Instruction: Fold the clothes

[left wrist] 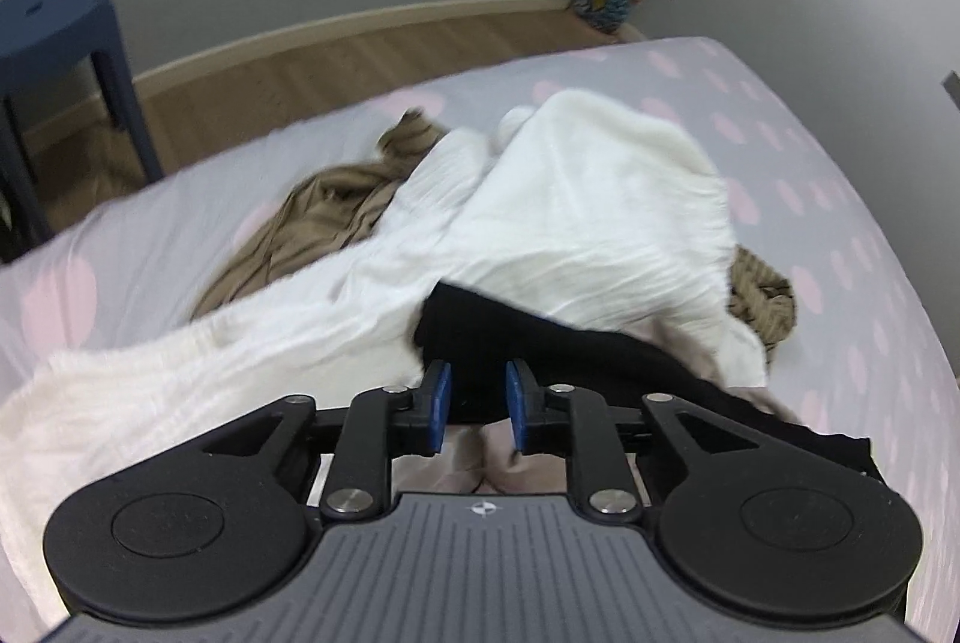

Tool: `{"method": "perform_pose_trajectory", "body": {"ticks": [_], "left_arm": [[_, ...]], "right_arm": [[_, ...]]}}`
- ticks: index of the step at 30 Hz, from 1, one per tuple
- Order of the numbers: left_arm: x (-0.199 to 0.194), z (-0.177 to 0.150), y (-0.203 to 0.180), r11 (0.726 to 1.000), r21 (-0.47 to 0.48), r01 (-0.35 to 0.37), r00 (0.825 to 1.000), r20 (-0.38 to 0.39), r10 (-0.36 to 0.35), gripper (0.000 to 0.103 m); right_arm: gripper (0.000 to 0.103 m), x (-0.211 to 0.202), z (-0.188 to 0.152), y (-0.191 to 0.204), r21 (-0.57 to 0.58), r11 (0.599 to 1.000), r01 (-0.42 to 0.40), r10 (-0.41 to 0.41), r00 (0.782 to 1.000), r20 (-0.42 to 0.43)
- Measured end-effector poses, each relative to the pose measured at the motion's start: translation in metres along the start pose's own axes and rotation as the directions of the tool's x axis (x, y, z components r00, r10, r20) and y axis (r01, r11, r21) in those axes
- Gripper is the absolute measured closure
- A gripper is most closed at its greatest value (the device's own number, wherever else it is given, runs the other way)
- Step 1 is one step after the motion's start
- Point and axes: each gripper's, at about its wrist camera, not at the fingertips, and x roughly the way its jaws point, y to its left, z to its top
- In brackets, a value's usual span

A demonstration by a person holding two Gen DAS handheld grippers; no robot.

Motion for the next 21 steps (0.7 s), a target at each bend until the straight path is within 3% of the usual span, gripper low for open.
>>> {"method": "perform_pose_trajectory", "body": {"ticks": [3,6,8,10,16,21], "left_arm": [[0.007,-0.004,0.001,0.999,0.0,-0.035,0.999,0.007,0.035,0.082],[0.009,-0.004,0.003,1.0,-0.022,-0.004,1.0,-0.002,0.004,0.082],[0.007,-0.004,0.003,0.999,-0.036,0.017,1.0,0.0,-0.017,0.097],[0.002,-0.003,0.001,0.998,-0.047,0.035,0.999,0.012,-0.035,0.099],[-0.053,0.032,-0.025,0.994,-0.012,0.109,0.991,0.075,-0.108,0.099],[-0.096,0.052,-0.04,0.989,0.015,0.144,0.988,0.058,-0.145,0.099]], "right_arm": [[0.059,0.001,0.0,0.001,-0.005,1.0,0.003,-0.003,1.0,-0.006],[0.059,0.002,0.0,0.001,-0.008,1.0,0.006,-0.006,1.0,-0.011],[0.059,0.003,0.0,0.001,-0.009,1.0,0.007,-0.007,1.0,-0.015],[0.059,0.004,0.0,0.001,-0.011,1.0,0.008,-0.008,1.0,-0.02],[0.059,0.003,-0.001,0.004,-0.031,0.999,0.009,-0.01,1.0,-0.021],[0.059,0.005,-0.001,0.004,-0.034,0.999,0.009,-0.009,1.0,-0.027]]}}
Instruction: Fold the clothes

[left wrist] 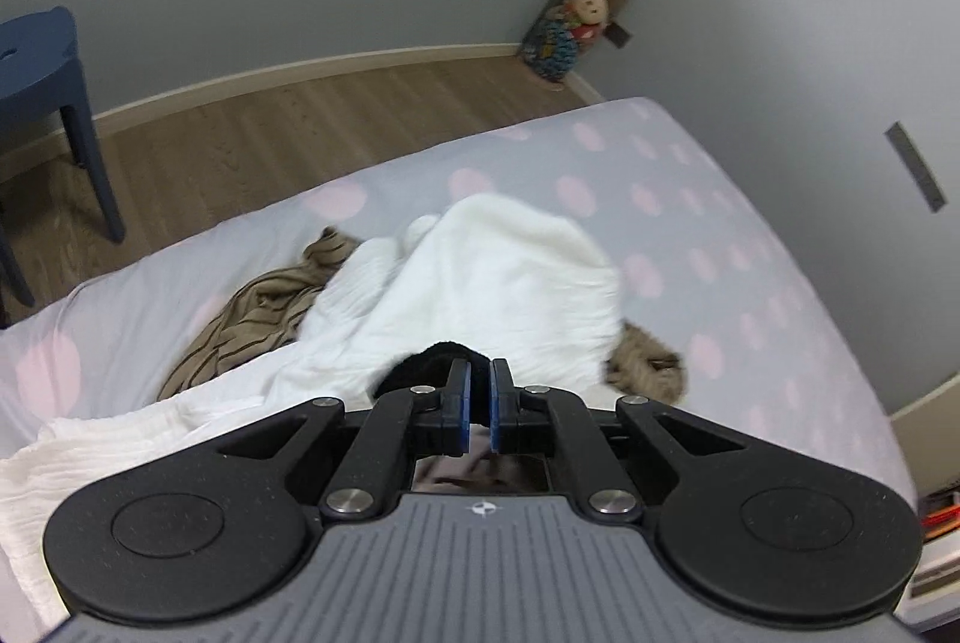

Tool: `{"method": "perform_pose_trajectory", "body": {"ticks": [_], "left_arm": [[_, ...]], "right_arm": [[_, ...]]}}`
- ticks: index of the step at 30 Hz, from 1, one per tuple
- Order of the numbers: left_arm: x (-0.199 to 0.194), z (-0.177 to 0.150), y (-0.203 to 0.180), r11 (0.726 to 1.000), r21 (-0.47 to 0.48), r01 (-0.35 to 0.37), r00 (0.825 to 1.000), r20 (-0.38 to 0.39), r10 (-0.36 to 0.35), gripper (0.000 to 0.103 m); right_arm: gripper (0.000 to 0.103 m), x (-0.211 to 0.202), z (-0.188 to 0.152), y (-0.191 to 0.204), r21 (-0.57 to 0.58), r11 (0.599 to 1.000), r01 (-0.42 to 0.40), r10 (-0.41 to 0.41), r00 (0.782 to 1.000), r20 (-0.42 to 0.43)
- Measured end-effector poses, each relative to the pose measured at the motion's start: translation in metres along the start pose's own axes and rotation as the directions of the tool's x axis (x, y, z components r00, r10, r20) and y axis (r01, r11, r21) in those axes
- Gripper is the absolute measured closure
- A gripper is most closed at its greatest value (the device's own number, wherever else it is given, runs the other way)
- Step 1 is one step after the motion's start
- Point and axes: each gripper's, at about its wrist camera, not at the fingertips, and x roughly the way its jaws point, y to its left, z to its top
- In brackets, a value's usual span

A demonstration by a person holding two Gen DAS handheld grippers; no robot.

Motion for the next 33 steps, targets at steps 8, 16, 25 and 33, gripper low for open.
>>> {"method": "perform_pose_trajectory", "body": {"ticks": [8,16,25,33], "left_arm": [[0.02,-0.032,0.027,0.991,0.078,-0.113,0.989,-0.092,0.12,0.099],[0.048,-0.062,0.061,0.987,0.045,-0.152,0.982,-0.103,0.156,0.094],[0.02,-0.107,-0.005,0.973,0.231,-0.019,0.968,-0.24,0.076,0.087],[0.017,-0.194,-0.11,0.852,0.477,0.216,0.876,-0.48,0.046,0.087]], "right_arm": [[0.059,-0.001,-0.001,-0.002,0.01,1.0,-0.013,0.013,1.0,0.013],[0.059,-0.002,0.0,-0.003,0.025,1.0,-0.019,0.019,1.0,0.013],[0.066,0.003,-0.001,-0.016,0.095,0.988,-0.125,0.128,0.992,-0.024],[0.072,-0.002,-0.007,-0.003,0.017,0.935,-0.355,0.353,0.924,-0.148]]}}
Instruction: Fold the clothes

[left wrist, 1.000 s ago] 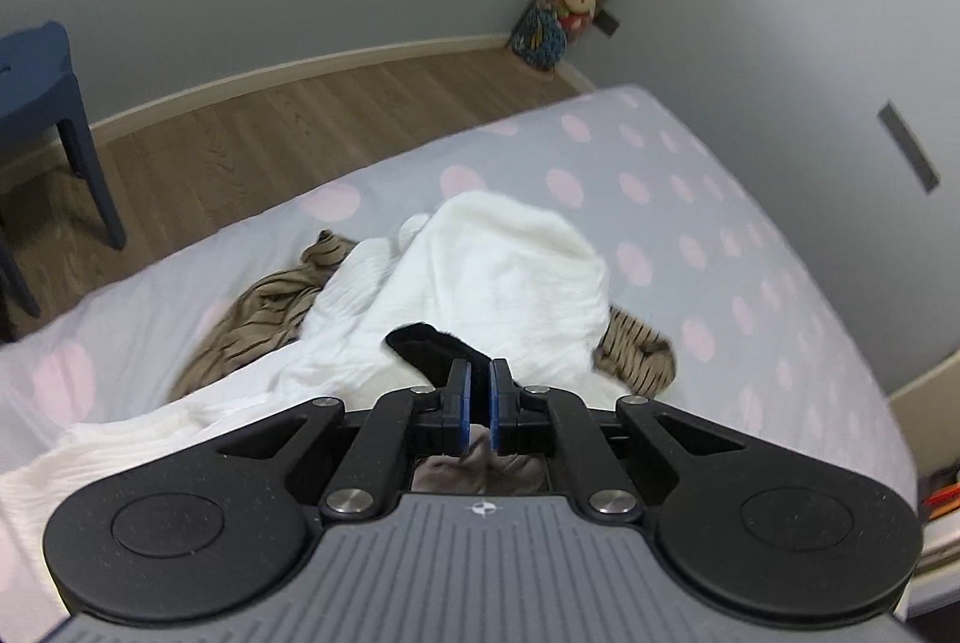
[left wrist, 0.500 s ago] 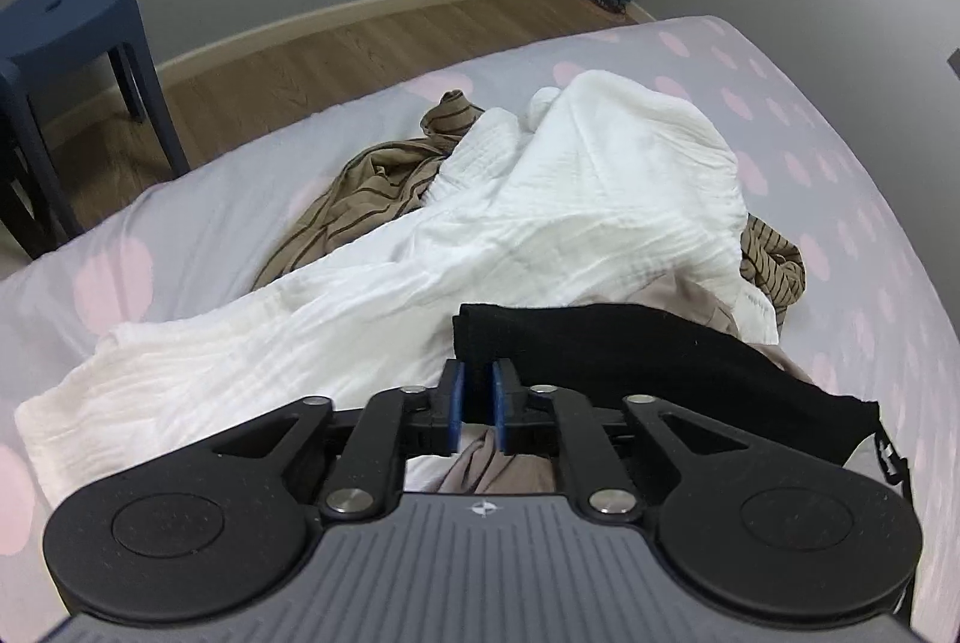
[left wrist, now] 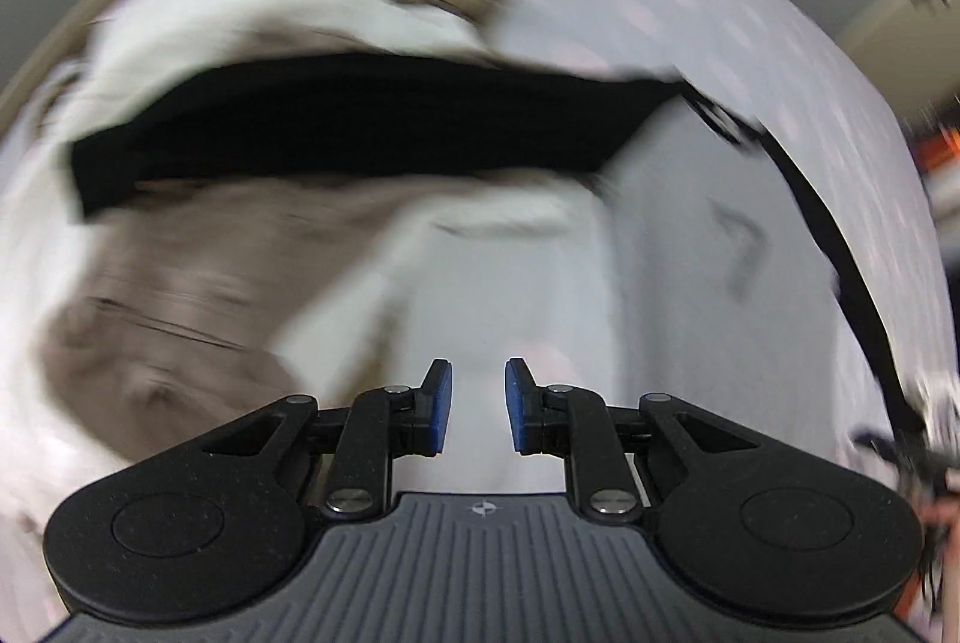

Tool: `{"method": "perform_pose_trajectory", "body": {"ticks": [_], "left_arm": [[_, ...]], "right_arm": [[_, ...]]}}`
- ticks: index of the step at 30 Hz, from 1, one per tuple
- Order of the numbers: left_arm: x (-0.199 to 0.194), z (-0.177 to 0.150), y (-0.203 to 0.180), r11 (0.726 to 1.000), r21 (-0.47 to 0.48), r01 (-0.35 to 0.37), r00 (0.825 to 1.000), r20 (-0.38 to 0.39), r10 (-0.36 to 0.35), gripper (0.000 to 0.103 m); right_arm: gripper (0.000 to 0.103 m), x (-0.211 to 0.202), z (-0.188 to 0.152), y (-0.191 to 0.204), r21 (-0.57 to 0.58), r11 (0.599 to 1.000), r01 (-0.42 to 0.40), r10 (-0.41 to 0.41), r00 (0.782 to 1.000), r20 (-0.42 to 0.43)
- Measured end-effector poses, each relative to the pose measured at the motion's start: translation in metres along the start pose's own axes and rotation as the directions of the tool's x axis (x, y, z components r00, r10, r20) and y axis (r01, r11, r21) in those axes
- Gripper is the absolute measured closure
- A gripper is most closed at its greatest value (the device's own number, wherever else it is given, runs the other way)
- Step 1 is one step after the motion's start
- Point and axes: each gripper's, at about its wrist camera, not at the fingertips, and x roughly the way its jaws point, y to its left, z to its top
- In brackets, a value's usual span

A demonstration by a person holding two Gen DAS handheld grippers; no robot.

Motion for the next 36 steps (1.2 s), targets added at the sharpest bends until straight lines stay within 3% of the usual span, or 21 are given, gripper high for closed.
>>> {"method": "perform_pose_trajectory", "body": {"ticks": [3,8,11,18,22,29,30,32,34,36], "left_arm": [[0.014,-0.015,-0.041,0.995,0.098,0.016,0.997,-0.079,-0.008,0.087],[0.052,-0.04,-0.095,0.965,0.262,-0.012,0.972,-0.223,0.073,0.087],[0.086,-0.055,-0.116,0.935,0.354,-0.026,0.934,-0.326,0.15,0.087],[0.148,-0.074,-0.131,0.898,0.436,-0.067,0.841,-0.459,0.286,0.087],[0.167,-0.084,-0.128,0.894,0.442,-0.071,0.811,-0.496,0.309,0.087],[0.179,-0.099,-0.125,0.886,0.459,-0.062,0.799,-0.51,0.32,0.087],[0.178,-0.101,-0.125,0.886,0.46,-0.062,0.801,-0.507,0.319,0.087],[0.176,-0.106,-0.124,0.883,0.467,-0.059,0.808,-0.496,0.316,0.088],[0.17,-0.111,-0.125,0.882,0.471,-0.032,0.821,-0.491,0.292,0.101],[0.159,-0.114,-0.125,0.879,0.476,-0.017,0.833,-0.479,0.276,0.102]], "right_arm": [[0.072,0.002,-0.006,0.01,-0.042,0.995,-0.09,0.087,0.994,-0.062],[0.072,0.004,-0.014,0.032,-0.159,0.983,-0.097,0.08,0.991,-0.11],[0.072,0.004,-0.015,0.032,-0.17,0.981,-0.097,0.082,0.992,-0.095],[0.072,0.007,-0.014,0.026,-0.142,0.977,-0.162,0.145,0.982,-0.124],[0.072,0.013,-0.014,0.032,-0.191,0.962,-0.197,0.159,0.968,-0.196],[0.078,0.035,-0.012,0.054,-0.295,0.93,-0.218,0.124,0.944,-0.305],[0.08,0.038,-0.012,0.056,-0.303,0.929,-0.215,0.116,0.942,-0.314],[0.095,0.042,-0.012,0.058,-0.314,0.925,-0.213,0.106,0.94,-0.324],[0.098,0.04,-0.014,0.059,-0.324,0.922,-0.213,0.104,0.941,-0.322],[0.099,0.031,-0.012,0.053,-0.31,0.93,-0.196,0.1,0.949,-0.298]]}}
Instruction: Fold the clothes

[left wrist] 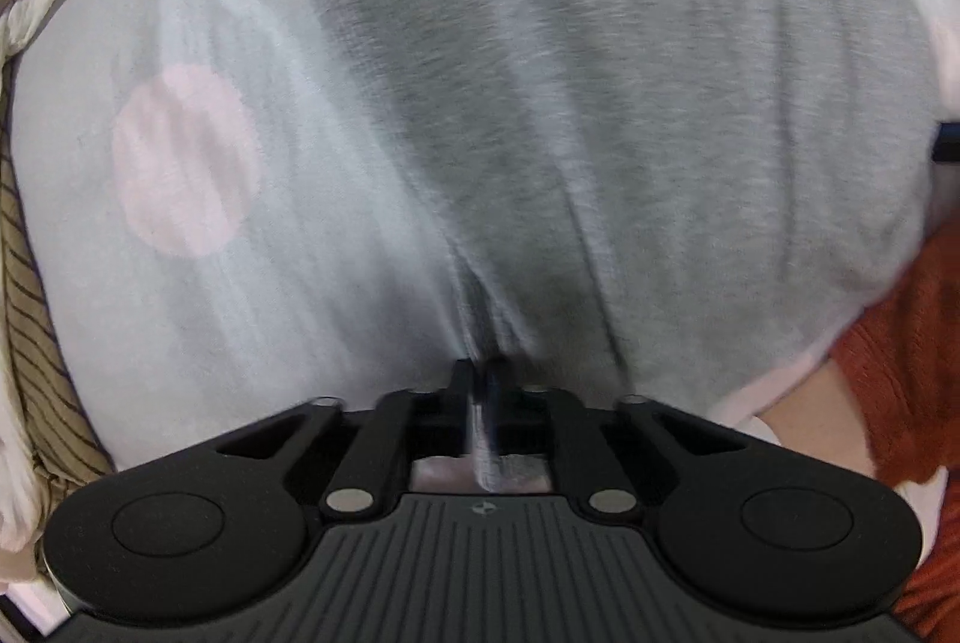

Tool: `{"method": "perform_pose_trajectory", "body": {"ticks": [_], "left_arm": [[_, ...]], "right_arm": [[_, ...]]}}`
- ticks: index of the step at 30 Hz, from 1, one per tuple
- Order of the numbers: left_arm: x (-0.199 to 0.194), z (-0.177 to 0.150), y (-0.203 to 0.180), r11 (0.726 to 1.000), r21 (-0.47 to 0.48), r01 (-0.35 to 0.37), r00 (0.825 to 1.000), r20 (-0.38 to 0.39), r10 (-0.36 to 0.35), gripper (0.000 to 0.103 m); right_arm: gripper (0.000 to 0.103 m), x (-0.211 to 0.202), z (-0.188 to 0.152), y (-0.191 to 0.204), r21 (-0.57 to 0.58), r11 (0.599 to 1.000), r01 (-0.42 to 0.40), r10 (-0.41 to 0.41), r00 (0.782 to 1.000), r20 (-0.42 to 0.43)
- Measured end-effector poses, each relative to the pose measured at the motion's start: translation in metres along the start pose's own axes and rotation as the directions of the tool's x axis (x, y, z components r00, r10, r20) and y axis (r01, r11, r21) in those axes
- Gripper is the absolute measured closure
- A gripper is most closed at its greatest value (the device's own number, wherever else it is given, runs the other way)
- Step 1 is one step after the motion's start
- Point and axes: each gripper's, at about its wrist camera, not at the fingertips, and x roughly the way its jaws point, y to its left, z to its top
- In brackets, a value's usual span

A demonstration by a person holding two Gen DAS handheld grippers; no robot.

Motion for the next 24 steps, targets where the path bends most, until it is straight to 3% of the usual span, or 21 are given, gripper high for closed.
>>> {"method": "perform_pose_trajectory", "body": {"ticks": [3,8,14,24], "left_arm": [[-0.02,-0.013,0.004,1.0,-0.002,0.026,0.999,0.038,-0.026,0.102],[-0.059,-0.034,0.02,0.997,-0.014,0.073,0.993,0.093,-0.072,0.102],[-0.086,-0.034,0.042,0.996,-0.048,0.081,0.991,0.114,-0.075,0.102],[-0.054,-0.01,0.055,0.988,-0.131,0.079,0.997,0.036,-0.075,0.102]], "right_arm": [[0.099,-0.026,-0.004,-0.01,0.08,0.997,-0.014,0.011,0.999,0.037],[0.099,-0.074,-0.016,-0.008,0.107,0.994,-0.028,0.022,0.998,0.063],[0.099,-0.085,-0.036,0.018,0.074,0.997,-0.025,0.025,1.0,0.0],[0.099,-0.072,-0.031,0.041,-0.013,0.998,0.059,-0.06,0.996,-0.059]]}}
